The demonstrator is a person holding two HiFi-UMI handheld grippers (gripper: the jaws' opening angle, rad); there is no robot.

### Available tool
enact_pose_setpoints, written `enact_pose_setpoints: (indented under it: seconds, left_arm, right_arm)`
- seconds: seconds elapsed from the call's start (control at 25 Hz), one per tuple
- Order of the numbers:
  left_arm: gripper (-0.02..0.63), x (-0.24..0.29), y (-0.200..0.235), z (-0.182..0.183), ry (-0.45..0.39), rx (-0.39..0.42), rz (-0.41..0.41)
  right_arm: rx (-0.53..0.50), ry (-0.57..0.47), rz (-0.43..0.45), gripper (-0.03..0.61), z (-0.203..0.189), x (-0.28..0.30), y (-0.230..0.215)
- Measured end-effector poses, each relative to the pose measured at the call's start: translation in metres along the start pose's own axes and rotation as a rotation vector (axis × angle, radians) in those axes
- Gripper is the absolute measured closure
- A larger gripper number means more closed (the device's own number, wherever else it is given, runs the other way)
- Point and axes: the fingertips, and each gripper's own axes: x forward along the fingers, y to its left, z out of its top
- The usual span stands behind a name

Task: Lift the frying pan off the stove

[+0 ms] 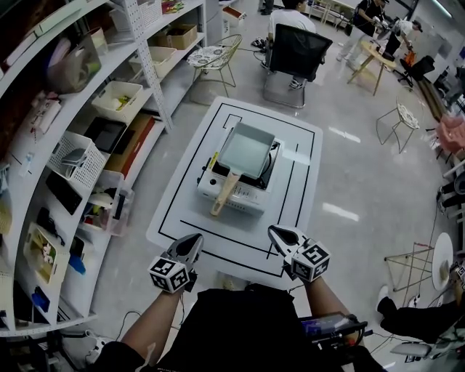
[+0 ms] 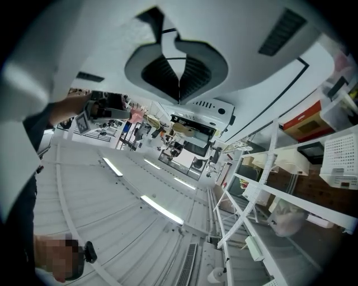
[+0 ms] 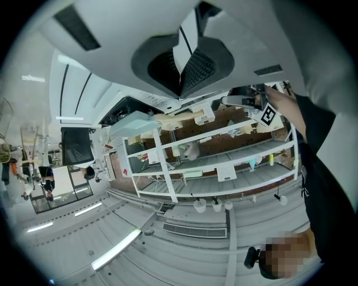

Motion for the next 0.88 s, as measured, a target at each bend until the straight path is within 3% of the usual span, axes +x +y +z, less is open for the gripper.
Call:
enact_pose_setpoints:
  seconds: [0.24, 0.56, 0.76, 0.88]
  left_arm:
    - [0.604, 0.002, -0.001, 0.011, -0.024, -0.010, 0.032]
    - [0.601, 0.009, -0.020, 0.028, 0.027, 0.074, 0.103]
    - [0.551, 0.009, -0.024, 0.056, 0.064, 0.154, 0.180]
    - [0.497, 0.022, -0.021, 0.062, 0.135, 0.203, 0.205]
  right_arm:
    - [0.007, 0.007, 0.046, 0.552, 0.001, 0.006, -0.011]
    - [0.014, 0.013, 0.113, 0.553, 0.000, 0.009, -0.027]
    - [0.025, 0.017, 0.139, 0.554, -0.003, 0.012, -0.033]
    - [0.028, 0.012, 0.150, 0.552, -0.004, 0.012, -0.035]
